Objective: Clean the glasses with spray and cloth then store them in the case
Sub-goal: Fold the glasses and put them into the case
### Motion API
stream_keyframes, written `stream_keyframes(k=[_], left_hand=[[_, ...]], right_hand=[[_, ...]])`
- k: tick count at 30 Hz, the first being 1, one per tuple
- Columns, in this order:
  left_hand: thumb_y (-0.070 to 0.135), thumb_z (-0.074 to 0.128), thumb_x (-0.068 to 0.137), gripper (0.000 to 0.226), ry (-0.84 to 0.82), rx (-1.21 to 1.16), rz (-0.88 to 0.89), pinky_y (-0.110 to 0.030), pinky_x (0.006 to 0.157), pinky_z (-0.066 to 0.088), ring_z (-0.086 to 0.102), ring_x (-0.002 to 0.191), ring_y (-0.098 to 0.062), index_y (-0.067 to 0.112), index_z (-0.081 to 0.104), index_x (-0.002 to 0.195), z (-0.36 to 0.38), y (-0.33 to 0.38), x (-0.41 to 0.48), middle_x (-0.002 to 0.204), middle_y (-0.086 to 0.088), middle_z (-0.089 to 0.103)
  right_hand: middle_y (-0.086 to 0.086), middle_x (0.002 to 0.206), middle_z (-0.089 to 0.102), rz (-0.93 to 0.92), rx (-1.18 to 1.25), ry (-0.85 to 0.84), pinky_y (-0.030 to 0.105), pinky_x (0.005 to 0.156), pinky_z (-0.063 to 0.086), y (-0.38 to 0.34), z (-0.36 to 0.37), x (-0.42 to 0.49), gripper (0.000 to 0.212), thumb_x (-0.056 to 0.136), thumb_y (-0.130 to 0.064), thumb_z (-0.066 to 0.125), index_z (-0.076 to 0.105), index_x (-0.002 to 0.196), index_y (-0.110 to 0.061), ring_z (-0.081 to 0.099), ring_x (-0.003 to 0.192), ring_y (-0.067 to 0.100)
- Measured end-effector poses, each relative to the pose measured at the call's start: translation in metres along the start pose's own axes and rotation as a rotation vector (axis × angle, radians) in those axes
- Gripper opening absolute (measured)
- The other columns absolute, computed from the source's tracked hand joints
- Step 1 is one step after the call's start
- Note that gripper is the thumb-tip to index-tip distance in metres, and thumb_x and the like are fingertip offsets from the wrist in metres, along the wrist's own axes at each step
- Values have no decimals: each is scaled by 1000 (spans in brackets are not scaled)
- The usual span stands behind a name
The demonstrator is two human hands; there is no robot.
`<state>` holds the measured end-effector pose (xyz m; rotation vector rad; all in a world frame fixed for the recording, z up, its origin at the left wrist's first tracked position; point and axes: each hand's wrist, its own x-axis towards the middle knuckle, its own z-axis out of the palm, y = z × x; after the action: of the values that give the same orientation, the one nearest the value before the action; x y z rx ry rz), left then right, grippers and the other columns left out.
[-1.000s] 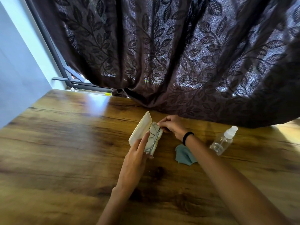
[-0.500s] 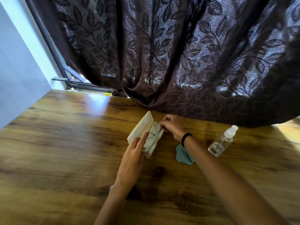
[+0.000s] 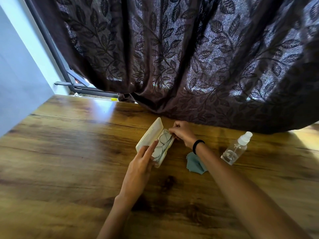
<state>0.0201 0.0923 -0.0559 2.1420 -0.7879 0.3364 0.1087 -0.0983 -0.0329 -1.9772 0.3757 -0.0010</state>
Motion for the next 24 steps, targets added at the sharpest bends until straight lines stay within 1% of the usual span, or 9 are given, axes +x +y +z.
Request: stream_keyframes(k=[2, 5, 10, 16, 21, 24], left_hand=[[-8, 62, 79, 74, 1, -6, 5, -17, 83, 49, 55, 96, -3, 20, 31, 139, 1, 0, -1, 123, -9, 51], [-8, 63, 79, 74, 5, -8, 3, -16, 83, 49, 55, 95, -3, 21, 31, 139, 3, -1, -1, 122, -8, 52], [-9, 62, 79, 74, 12, -11, -4, -18, 83, 49, 56, 95, -6, 23, 30, 138, 3, 0, -1, 123, -8, 51], [-8, 62, 80, 74, 13, -27, -8, -24, 83, 53, 58, 95, -7, 23, 30, 138, 1, 1, -1, 123, -8, 51], [-6, 63, 80, 70, 23, -15, -29, -25, 82, 54, 58, 94, -6, 19, 33, 138, 1, 0, -1, 122, -8, 53], [-6, 63, 81, 68, 32, -3, -29, -21, 82, 51, 56, 96, -5, 19, 34, 137, 0, 1, 0, 123, -11, 53]], right_hand=[[2, 54, 49, 5, -5, -14, 18, 40, 35, 1, -1, -1, 34, 78, -2, 62, 42, 54, -16, 45, 46, 10], [1, 52, 48, -9, -19, -20, 17, 38, 34, 0, -1, 0, 34, 77, -1, 62, 42, 53, -16, 44, 46, 10], [2, 57, 50, -23, -51, -41, 21, 44, 35, 0, -3, 0, 31, 77, -2, 65, 46, 56, -15, 45, 50, 10], [3, 62, 53, 12, 4, -39, 24, 48, 37, 0, -4, -2, 25, 76, 0, 65, 51, 60, -14, 46, 55, 12], [3, 66, 56, 5, 75, -5, 24, 50, 39, 0, -2, -4, 23, 76, -2, 66, 53, 62, -13, 49, 58, 12], [1, 65, 56, -7, 81, 10, 21, 49, 40, -1, -2, -5, 23, 76, -3, 67, 53, 62, -14, 49, 57, 10]])
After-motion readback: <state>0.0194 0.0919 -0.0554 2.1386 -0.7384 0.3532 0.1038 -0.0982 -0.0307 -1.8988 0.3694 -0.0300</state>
